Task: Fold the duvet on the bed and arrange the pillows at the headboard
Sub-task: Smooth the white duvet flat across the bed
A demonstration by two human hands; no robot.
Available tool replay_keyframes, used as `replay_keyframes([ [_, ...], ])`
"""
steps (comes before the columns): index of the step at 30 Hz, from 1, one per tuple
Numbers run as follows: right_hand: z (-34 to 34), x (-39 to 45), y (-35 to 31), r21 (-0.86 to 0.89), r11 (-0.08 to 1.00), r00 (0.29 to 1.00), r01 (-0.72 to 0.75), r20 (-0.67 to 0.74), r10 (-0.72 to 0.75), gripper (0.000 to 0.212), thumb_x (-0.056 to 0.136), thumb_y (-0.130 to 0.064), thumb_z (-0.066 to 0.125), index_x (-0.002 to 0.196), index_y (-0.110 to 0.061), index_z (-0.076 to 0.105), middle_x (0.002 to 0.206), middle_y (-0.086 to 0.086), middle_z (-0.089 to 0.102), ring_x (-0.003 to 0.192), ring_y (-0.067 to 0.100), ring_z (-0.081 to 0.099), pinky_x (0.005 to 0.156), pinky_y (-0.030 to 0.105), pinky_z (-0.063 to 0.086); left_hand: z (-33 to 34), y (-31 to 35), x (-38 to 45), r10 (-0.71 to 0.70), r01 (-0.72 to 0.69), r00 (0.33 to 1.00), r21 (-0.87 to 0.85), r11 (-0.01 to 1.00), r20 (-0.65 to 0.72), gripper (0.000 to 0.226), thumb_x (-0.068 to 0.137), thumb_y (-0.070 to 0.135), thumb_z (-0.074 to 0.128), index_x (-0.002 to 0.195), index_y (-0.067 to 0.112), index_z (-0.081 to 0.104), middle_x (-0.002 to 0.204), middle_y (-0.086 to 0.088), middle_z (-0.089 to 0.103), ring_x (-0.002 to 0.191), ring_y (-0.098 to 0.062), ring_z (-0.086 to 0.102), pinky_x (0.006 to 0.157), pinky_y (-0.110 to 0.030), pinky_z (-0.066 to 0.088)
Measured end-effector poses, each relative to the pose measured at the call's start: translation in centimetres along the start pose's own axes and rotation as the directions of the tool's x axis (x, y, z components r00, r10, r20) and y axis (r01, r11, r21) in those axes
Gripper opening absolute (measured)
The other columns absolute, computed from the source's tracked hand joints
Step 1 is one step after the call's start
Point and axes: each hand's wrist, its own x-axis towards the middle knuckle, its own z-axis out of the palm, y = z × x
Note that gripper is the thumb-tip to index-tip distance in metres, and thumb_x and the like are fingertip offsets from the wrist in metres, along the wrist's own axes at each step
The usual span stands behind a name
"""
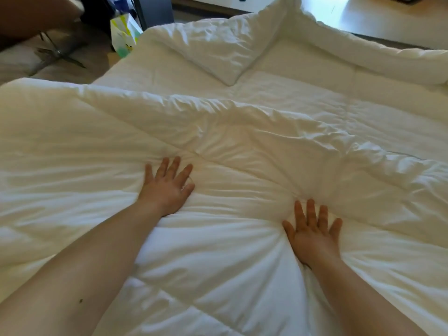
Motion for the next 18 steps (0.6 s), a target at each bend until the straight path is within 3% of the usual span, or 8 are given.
replay_keyframes([
  [4, 0.2, -0.2, -0.4, -0.045, 0.998, 0.999, -0.05, 0.009, 0.051, 0.068, 0.094, -0.063, 0.004, 0.149, -0.034, -0.022, 0.16, -0.003, -0.025, 0.147, 0.028, -0.018, 0.114, 0.058, -0.01, -0.1, -2.4, 1.2, 0.106, -0.104, 0.992, 0.027, 0.994, -0.065, 0.071, 0.087, 0.065, -0.003, 0.153, 0.041, -0.001, 0.164, 0.005, -0.009, 0.15, -0.021, -0.012, 0.116, -0.057, -0.012],
  [9, -1.3, -0.4, -2.2, -0.072, 0.978, 0.978, -0.197, 0.061, 0.201, 0.068, 0.096, -0.061, 0.009, 0.15, -0.033, -0.02, 0.161, -0.002, -0.022, 0.149, 0.028, -0.013, 0.116, 0.057, -0.001, -1.5, -10.9, 4.0, 0.209, -0.19, 0.971, 0.152, 0.97, -0.117, 0.08, 0.08, 0.064, -0.009, 0.155, 0.037, 0.002, 0.165, 0.005, -0.006, 0.15, -0.017, -0.009, 0.115, -0.055, -0.012],
  [11, -2.6, -0.6, -3.9, 0.03, 0.961, 0.96, -0.276, 0.066, 0.274, 0.072, 0.094, -0.061, 0.011, 0.154, -0.027, -0.007, 0.163, 0.002, -0.011, 0.149, 0.03, -0.002, 0.116, 0.058, 0.008, -2.2, -15.1, 5.3, 0.243, -0.212, 0.96, 0.2, 0.956, -0.142, 0.08, 0.082, 0.063, -0.008, 0.155, 0.035, 0.004, 0.165, 0.004, -0.005, 0.151, -0.018, -0.007, 0.115, -0.054, -0.012],
  [13, -4.3, 0.0, -7.3, 0.257, 0.902, 0.933, -0.347, -0.003, 0.359, 0.087, 0.086, -0.069, 0.009, 0.153, -0.014, 0.015, 0.16, 0.014, 0.013, 0.145, 0.033, 0.017, 0.112, 0.058, 0.02, -2.8, -19.1, 6.4, 0.27, -0.227, 0.949, 0.241, 0.944, -0.163, 0.078, 0.084, 0.061, -0.006, 0.156, 0.032, 0.009, 0.165, 0.003, -0.003, 0.151, -0.019, -0.005, 0.115, -0.052, -0.013],
  [15, -6.1, 0.9, -12.6, 0.421, 0.862, 0.929, -0.28, -0.107, 0.354, 0.094, 0.084, -0.075, 0.008, 0.152, -0.012, 0.021, 0.158, 0.019, 0.02, 0.145, 0.035, 0.021, 0.114, 0.054, 0.022, -3.3, -22.5, 7.1, 0.27, -0.227, 0.947, 0.236, 0.945, -0.173, 0.076, 0.087, 0.061, -0.002, 0.156, 0.032, 0.01, 0.165, 0.003, -0.003, 0.151, -0.021, -0.006, 0.114, -0.05, -0.016],
  [18, -8.4, 1.7, -23.6, 0.437, 0.899, 0.956, -0.032, -0.249, 0.155, 0.091, 0.08, -0.075, 0.009, 0.155, -0.023, 0.016, 0.162, 0.013, 0.009, 0.149, 0.028, 0.009, 0.119, 0.046, 0.011, -4.0, -27.0, 8.6, 0.192, -0.15, 0.965, 0.224, 0.963, -0.179, 0.07, 0.091, 0.06, 0.001, 0.155, 0.034, 0.0, 0.164, 0.003, -0.01, 0.15, -0.022, -0.012, 0.112, -0.053, -0.019],
])
